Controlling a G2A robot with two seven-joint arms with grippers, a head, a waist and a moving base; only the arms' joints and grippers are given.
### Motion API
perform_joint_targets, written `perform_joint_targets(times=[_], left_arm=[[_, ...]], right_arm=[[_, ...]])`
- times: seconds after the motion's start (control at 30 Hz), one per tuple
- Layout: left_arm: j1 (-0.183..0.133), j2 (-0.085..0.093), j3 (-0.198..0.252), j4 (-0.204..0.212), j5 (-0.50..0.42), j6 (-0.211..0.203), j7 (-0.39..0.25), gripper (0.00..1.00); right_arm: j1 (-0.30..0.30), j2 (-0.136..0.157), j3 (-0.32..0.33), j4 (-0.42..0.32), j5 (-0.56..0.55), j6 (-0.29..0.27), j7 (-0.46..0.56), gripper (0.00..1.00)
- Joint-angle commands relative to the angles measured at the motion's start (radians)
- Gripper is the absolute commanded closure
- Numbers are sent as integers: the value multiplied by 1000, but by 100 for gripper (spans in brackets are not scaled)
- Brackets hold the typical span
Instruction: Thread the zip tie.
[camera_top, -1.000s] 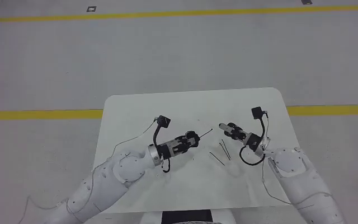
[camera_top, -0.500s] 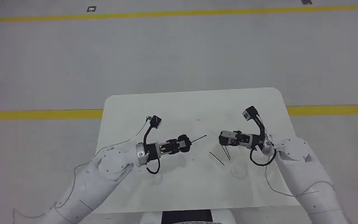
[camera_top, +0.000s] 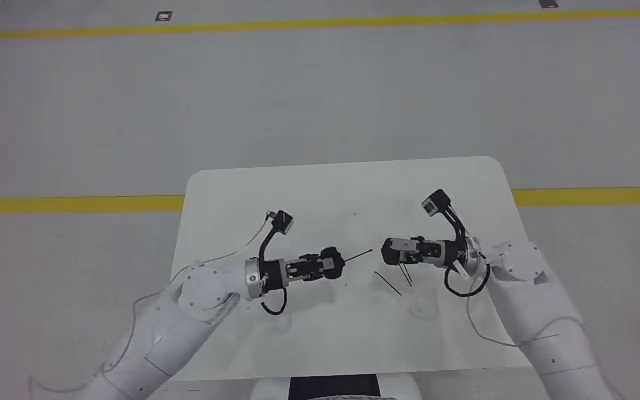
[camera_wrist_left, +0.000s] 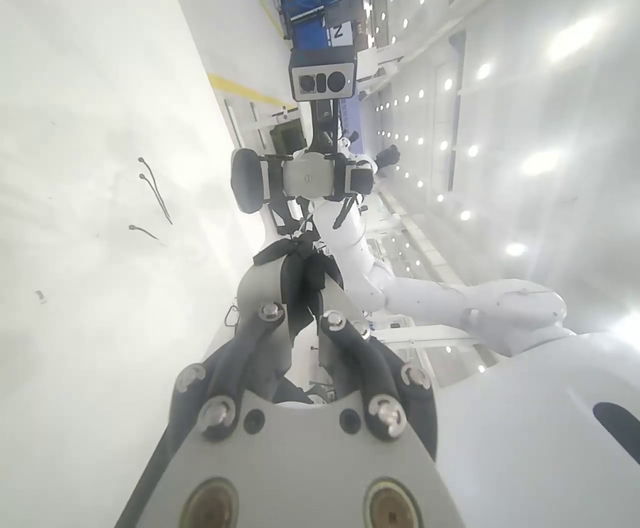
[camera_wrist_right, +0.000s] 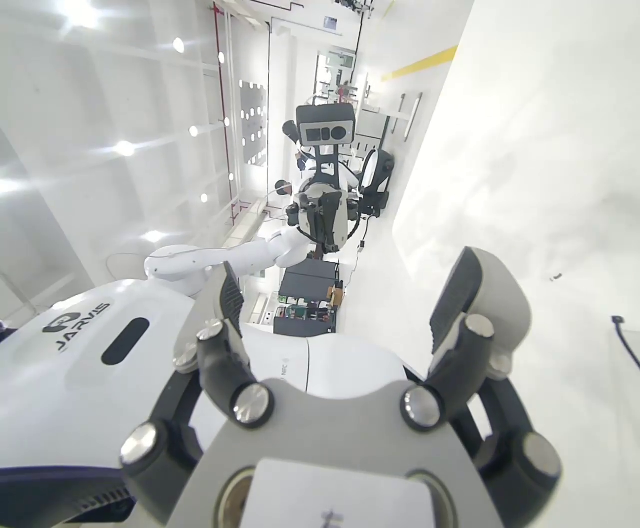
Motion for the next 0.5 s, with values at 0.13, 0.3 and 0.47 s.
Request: perform_joint_targets(times=[0.13,0.3,0.47], left_arm=[[-7,-10,32,24,-77,-11,-26,100],[-8,-16,34,29,-96,-11,-39,100],[-10,-19,29,41,-85,-11,-30,100]], right_arm=[[37,-12,-54,77,194,-9,119,0],[73,-10,-121,105,267,-9,119,0],[84,-3,-136,112,282,-9,119,0]])
